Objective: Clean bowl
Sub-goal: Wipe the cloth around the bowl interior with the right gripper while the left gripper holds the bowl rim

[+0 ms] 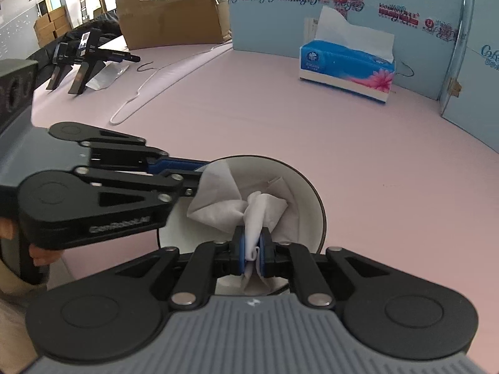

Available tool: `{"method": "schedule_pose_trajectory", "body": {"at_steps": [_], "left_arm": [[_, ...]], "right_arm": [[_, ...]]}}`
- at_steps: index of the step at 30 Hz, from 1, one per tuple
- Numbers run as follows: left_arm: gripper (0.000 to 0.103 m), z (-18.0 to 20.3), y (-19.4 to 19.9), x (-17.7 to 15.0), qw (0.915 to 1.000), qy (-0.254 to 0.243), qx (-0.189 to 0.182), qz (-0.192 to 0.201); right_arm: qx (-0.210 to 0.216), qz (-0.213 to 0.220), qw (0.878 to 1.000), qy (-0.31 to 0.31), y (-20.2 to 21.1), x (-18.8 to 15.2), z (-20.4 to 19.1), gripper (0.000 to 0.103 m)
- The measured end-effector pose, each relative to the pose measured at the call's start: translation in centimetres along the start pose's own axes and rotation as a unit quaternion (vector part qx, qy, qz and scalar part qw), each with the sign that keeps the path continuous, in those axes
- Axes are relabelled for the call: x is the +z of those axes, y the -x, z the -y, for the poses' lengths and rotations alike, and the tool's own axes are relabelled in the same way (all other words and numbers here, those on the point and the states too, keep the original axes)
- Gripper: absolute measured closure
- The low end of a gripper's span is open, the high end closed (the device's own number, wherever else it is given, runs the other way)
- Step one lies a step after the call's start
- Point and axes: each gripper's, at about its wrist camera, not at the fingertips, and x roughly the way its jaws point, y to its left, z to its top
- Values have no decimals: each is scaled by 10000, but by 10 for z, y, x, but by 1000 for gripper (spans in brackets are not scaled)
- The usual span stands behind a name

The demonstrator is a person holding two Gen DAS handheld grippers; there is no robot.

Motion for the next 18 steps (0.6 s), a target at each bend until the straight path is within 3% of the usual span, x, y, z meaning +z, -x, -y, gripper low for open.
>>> {"method": "schedule_pose_trajectory", "body": {"at_steps": [7,9,13,17,18], "left_arm": [[88,-1,2,-1,10000,30,-11,19],[88,-1,2,-1,10000,13,-13,19],[88,-1,2,-1,10000,-18,-36,22],[88,-2,2,-2,10000,-33,-59,29],[87,-2,2,-2,10000,-36,-65,30]], "right_arm": [[-301,82,9983,494,3,0,-14,82],[-358,161,9978,526,5,-1,-14,71],[-430,285,9971,566,7,1,-16,70],[-439,147,9978,481,-8,5,-12,70],[-408,105,9981,450,-10,5,-11,75]]}}
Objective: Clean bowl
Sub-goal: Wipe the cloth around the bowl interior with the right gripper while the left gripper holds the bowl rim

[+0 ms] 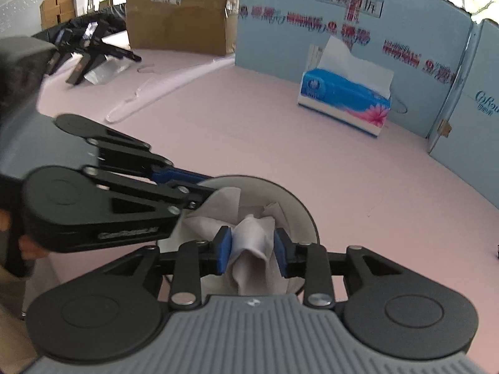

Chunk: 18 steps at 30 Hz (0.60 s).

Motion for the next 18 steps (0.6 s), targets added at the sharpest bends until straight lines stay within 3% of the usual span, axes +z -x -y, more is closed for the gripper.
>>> {"method": "schedule_pose_trajectory", "body": {"at_steps": [2,12,18], "left_arm": [[87,0,0,0,10000,-7,-12,3],[86,1,-6,0,10000,-34,-14,-51],[91,5,-14,1,9998,-52,124,-118]], "right_arm": [[56,-112,9999,-58,-6,0,1,91],[583,-148,9972,-439,1,-2,10,96],[611,-44,9977,-287,8,-7,4,96]]}}
